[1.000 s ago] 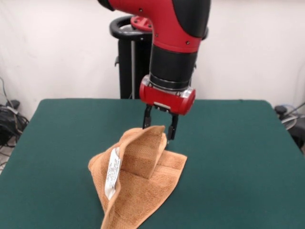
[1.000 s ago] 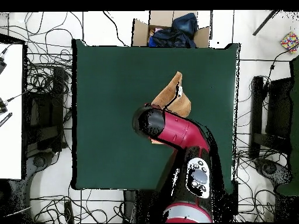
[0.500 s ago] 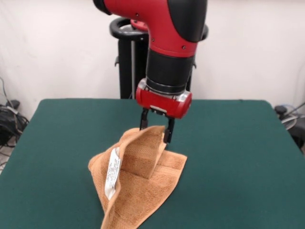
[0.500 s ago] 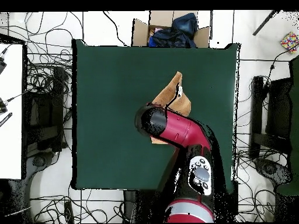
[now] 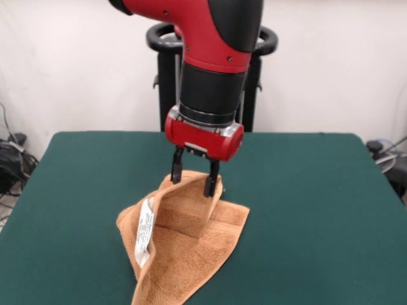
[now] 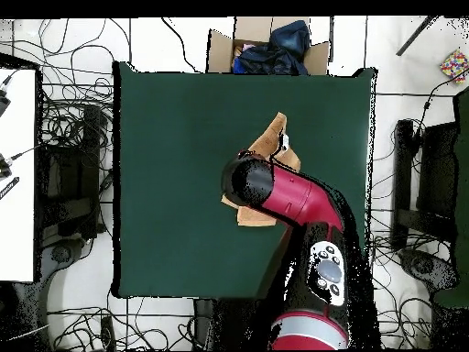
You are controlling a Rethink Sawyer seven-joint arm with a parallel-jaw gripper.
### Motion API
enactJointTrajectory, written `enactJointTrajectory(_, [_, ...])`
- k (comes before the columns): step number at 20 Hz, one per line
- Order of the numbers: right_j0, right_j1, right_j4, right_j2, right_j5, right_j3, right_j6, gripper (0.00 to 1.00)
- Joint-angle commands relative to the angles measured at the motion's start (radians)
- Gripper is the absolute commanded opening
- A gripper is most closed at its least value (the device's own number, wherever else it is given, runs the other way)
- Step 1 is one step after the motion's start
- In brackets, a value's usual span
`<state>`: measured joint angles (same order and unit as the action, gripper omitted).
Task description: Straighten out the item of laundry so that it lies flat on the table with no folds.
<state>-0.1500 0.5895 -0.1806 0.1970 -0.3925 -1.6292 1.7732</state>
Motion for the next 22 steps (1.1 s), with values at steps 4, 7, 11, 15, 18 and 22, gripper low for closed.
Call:
enactJointTrajectory(4, [-0.017, -0.036, -0.048, -0.085, 0.025, 0.030, 0.192, 1.00])
enactJointTrajectory(7, [-0.010, -0.033, -0.037, -0.072, 0.035, 0.025, 0.192, 1.00])
enactJointTrajectory(11, [-0.010, -0.028, -0.024, -0.071, 0.060, 0.018, 0.185, 0.00])
enactJointTrajectory(15, [-0.014, -0.037, -0.018, -0.071, 0.022, 0.049, 0.161, 0.00])
enactJointTrajectory(18, [-0.027, -0.031, -0.022, -0.082, -0.010, 0.052, 0.147, 0.00])
enactJointTrajectory(22, [-0.027, -0.015, -0.016, -0.084, -0.012, 0.035, 0.142, 0.00])
